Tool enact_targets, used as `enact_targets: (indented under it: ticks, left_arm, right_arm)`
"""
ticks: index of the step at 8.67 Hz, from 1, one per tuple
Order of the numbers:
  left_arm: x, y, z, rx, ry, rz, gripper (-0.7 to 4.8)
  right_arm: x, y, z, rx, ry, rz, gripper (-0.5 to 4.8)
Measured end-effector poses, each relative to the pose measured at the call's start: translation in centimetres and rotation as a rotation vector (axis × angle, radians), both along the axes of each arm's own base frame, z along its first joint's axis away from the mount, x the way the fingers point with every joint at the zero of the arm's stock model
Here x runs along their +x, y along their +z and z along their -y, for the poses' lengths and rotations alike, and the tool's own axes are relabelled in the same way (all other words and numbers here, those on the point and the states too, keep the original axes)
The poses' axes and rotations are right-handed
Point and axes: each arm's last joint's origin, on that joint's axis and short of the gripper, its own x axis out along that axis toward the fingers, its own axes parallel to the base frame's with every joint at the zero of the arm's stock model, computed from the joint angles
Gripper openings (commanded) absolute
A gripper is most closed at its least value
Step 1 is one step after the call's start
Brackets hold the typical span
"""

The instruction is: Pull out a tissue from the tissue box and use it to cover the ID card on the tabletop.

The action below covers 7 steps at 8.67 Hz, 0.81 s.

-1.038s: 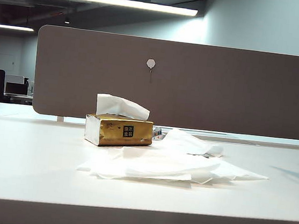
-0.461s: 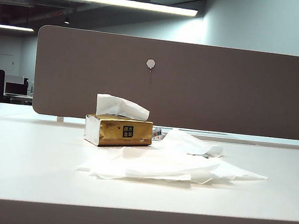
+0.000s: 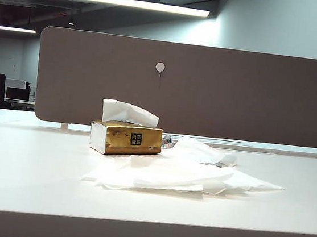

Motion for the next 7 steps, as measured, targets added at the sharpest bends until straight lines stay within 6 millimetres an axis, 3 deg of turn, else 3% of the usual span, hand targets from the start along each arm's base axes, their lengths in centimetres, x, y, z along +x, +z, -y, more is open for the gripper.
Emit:
enact_targets:
  ticks: [1,2,4,7]
  left_arm:
    - [0.0,0.0,0.0,0.0,0.0,0.0,-0.06]
    - [0.0,0.0,0.0,0.0,0.0,0.0,-0.05]
    - [0.0,0.0,0.0,0.0,0.0,0.0,-0.06]
    - [0.0,0.0,0.0,0.0,0.0,0.0,-0.06]
  right_arm:
    - [1.1,-4.8,0.1,0.095,-0.069,0.046,4.79]
    - [1.5,-6.6,0.5,0.117,-0.194,0.057,4.79]
    - [1.5,-7.2,0.5,0.115,-0.205,0.032,4.79]
    - [1.5,-6.1,0.5,0.173,-0.207,0.135,4.57]
